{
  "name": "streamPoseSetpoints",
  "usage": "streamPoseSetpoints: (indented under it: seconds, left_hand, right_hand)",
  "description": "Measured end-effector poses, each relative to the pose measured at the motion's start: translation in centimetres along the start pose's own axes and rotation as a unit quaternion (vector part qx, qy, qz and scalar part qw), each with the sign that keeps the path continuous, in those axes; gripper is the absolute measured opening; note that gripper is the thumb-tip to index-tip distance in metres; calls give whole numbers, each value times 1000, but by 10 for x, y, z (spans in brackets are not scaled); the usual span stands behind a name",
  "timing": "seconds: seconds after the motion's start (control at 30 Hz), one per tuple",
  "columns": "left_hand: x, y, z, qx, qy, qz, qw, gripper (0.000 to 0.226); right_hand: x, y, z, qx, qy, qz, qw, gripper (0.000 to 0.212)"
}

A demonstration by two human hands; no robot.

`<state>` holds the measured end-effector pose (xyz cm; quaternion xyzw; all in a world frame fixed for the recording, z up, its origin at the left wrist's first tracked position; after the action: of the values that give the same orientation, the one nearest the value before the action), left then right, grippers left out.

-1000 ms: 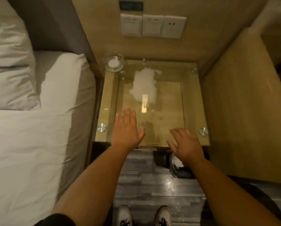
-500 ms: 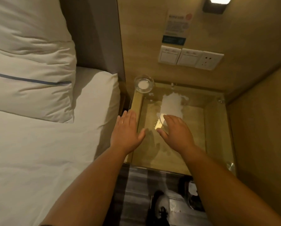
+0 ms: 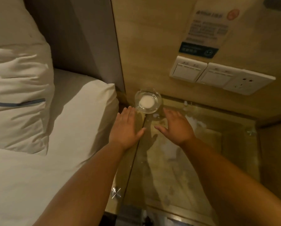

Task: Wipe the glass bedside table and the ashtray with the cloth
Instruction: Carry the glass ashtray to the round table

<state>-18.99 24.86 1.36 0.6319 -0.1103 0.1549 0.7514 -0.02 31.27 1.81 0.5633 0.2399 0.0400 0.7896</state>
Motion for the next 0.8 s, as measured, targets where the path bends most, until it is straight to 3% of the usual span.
streamPoseSetpoints:
  seconds: [0.33,0.57,0.8]
  left_hand:
    - [-26,-16,-91,-18,34,132,991,105]
    - [-29,-20,-96,-7,-2,215,977,96]
    - [-8,4,-80,-2,-22,222,975,93]
  right_hand:
    - [11,-6,-82,-23,-5,-80,996,108]
    - [15,-11,-87,-13,-13,-122,992,112]
    - [14,3,-66,3,-31,-172,985,112]
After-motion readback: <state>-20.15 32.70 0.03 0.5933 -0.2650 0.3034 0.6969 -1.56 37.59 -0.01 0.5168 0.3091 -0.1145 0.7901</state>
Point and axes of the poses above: each hand's wrist, its own z-axis away from the middle knuckle, its own y-axis out of the back of the hand, x = y × z, the point moved 3 cm from there along -z, towards the middle knuckle, and after that the axes turned 3 degrees about -x, right-handed, at the moved point
